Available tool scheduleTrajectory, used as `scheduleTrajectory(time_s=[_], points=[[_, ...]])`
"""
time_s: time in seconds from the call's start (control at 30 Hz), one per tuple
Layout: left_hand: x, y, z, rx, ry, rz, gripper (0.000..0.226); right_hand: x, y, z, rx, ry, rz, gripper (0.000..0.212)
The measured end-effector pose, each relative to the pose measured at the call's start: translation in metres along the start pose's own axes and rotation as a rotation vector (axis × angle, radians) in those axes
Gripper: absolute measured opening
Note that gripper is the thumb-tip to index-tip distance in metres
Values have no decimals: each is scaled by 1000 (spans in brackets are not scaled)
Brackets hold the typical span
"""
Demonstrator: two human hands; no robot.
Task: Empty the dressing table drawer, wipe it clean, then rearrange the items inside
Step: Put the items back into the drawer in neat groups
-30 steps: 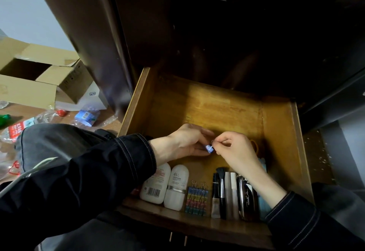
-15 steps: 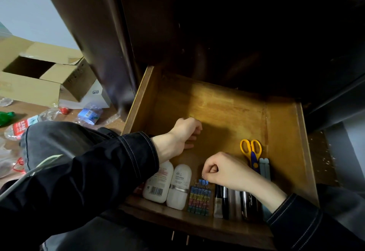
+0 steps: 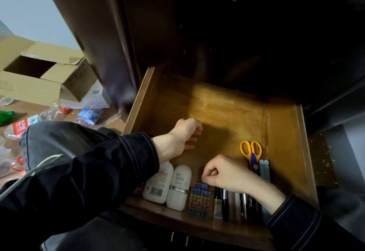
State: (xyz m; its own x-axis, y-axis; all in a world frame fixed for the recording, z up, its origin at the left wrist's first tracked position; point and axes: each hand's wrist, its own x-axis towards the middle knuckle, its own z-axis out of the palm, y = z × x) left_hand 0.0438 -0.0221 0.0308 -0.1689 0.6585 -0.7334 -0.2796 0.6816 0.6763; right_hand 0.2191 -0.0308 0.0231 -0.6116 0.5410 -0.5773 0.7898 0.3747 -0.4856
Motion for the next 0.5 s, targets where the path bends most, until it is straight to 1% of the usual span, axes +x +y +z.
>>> scheduleTrajectory(time_s=[0.13, 0.37, 0.5], points=[[0, 0, 0, 13, -6, -5, 46, 1, 0, 1, 22, -9, -8, 12], [1, 0, 0, 20, -2, 0, 45, 3, 3, 1, 42, 19, -26, 10], [2, 0, 0, 19, -5, 1, 48, 3, 3, 3, 42, -1, -36, 12]])
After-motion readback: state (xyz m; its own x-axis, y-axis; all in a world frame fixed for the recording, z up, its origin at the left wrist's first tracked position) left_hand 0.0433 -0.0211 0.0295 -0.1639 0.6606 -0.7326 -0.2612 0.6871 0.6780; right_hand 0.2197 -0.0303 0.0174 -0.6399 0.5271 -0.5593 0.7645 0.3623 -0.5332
